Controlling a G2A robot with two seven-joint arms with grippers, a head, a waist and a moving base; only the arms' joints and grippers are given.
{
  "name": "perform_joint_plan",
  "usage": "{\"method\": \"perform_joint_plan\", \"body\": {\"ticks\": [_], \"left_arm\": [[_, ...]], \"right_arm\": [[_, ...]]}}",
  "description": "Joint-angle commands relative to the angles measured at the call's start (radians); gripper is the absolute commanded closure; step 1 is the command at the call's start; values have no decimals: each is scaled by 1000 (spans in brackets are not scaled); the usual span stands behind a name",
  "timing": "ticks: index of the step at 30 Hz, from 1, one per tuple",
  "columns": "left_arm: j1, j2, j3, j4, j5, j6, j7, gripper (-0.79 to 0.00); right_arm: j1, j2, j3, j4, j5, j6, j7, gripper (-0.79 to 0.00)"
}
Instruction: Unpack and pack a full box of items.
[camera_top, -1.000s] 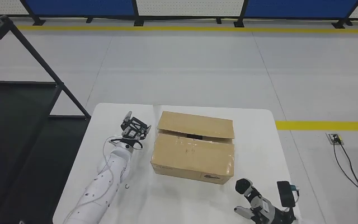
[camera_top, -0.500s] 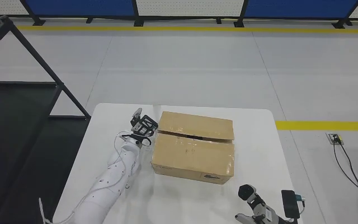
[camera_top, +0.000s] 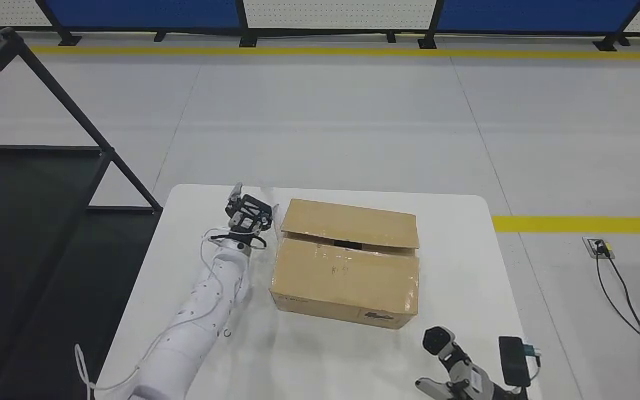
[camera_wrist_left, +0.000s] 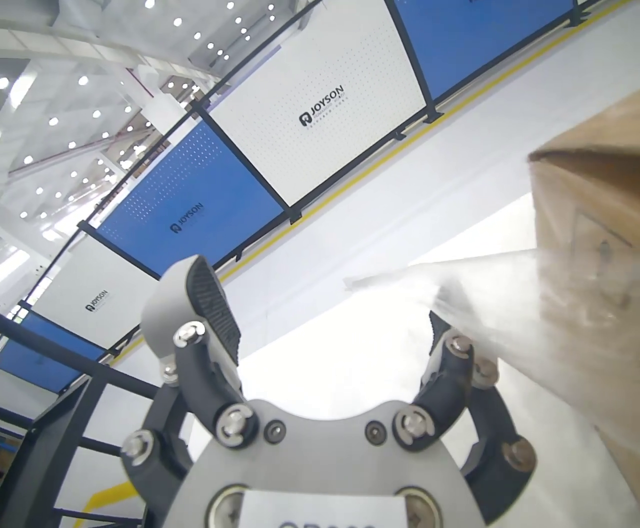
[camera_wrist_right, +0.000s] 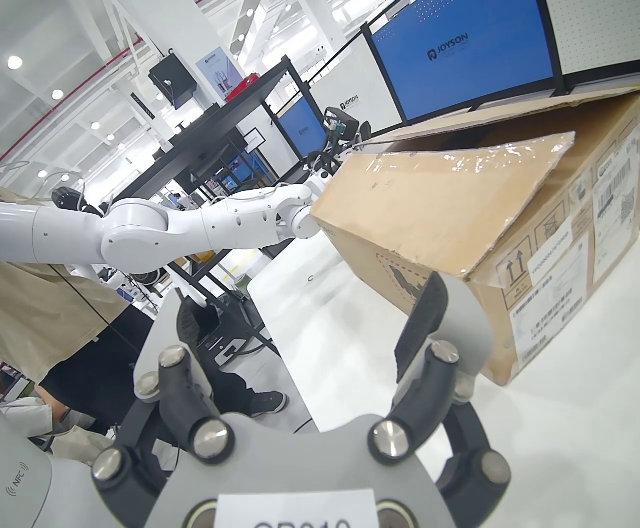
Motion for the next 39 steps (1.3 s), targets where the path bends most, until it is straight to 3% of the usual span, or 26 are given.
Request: {"method": "perform_joint_plan", "body": {"ticks": [1,17,39], "left_arm": [[0,0,-7,6,-7,13,18,-785],[63,39,-115,-13,-93,36,133,-785],[233,117,-276,-246,-99,3,59,-785]], "right_arm": [[9,1,-4,5,3,-1,5,-785],[77,11,-32,49,46,-22,57,-785],[127,25,-60,82,78,-43,98,-785]]}}
